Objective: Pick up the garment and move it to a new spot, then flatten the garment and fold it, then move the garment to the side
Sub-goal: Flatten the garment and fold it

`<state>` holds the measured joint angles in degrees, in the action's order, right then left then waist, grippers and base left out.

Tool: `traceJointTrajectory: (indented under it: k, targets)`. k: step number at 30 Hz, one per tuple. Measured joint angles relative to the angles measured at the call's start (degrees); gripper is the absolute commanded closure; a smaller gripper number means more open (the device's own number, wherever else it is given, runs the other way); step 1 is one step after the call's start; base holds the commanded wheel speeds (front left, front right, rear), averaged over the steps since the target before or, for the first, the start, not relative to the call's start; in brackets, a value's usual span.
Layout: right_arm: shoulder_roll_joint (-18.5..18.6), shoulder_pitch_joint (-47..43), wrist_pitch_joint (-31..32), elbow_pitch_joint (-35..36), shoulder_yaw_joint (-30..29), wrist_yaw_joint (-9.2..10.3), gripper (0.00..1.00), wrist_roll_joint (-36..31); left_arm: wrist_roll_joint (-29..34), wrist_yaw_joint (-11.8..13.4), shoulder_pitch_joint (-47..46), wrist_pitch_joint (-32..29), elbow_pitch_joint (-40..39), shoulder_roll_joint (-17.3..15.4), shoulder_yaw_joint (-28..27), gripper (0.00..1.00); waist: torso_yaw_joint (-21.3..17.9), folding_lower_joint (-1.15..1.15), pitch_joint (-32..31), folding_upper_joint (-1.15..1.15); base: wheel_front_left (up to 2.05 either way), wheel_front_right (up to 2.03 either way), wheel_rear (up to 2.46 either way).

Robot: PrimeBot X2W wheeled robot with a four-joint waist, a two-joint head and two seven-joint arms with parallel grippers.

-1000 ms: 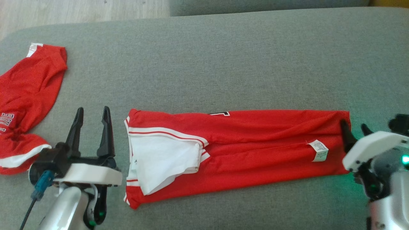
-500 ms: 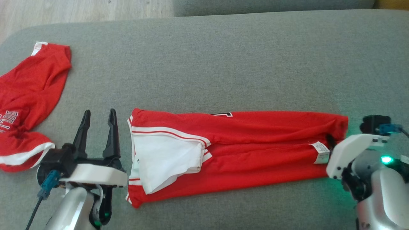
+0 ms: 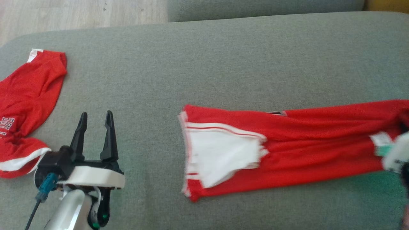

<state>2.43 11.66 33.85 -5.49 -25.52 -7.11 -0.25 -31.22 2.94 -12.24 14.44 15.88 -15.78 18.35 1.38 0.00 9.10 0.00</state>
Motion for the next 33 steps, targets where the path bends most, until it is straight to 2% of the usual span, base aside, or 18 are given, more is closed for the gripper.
traceJointTrajectory:
  k: [5,11,14,19,24,28,33]
  targets:
    - [0.0,-2.86,3.0,8.16,-4.48,0.0,1.0,-1.7,0.02,0.01,0.21,0.0,-0.29,0.01,-0.38,0.0,-0.61,0.0,0.09,0.0,0.0,0.0,0.0]
    - [0.0,-2.9,4.12,11.79,-0.68,0.01,1.0,-1.02,0.53,-0.01,0.63,0.0,-0.31,0.08,-0.67,0.0,-1.37,0.0,-0.26,0.0,0.0,0.0,0.0]
    - [0.0,-2.96,5.6,13.11,6.58,0.01,1.0,0.85,0.64,-0.02,0.63,0.0,-0.23,0.16,-0.69,0.0,-1.56,0.0,-0.94,0.0,0.0,0.0,0.0]
    - [0.03,-4.27,6.75,14.34,23.57,0.01,1.0,10.66,1.14,-0.45,0.91,0.0,0.01,0.46,-0.64,0.0,-1.41,0.0,-2.0,0.0,0.0,0.0,0.0]
    - [0.15,-5.24,3.85,11.01,38.91,0.01,1.0,17.61,1.14,-0.53,1.03,0.0,0.25,0.58,-0.6,0.0,-0.99,-0.01,-2.19,0.0,0.0,0.0,0.0]
    - [0.3,-3.2,-0.26,4.95,46.38,0.01,1.0,20.78,1.14,-0.58,1.02,0.0,0.27,0.7,-0.44,0.0,-0.52,0.0,-1.79,0.0,0.0,0.0,0.0]
    - [0.49,2.92,-5.8,-3.47,49.59,0.01,1.0,23.16,1.14,-0.94,0.94,0.0,0.53,0.97,0.02,0.0,0.41,0.0,-1.2,0.0,0.0,0.0,0.0]
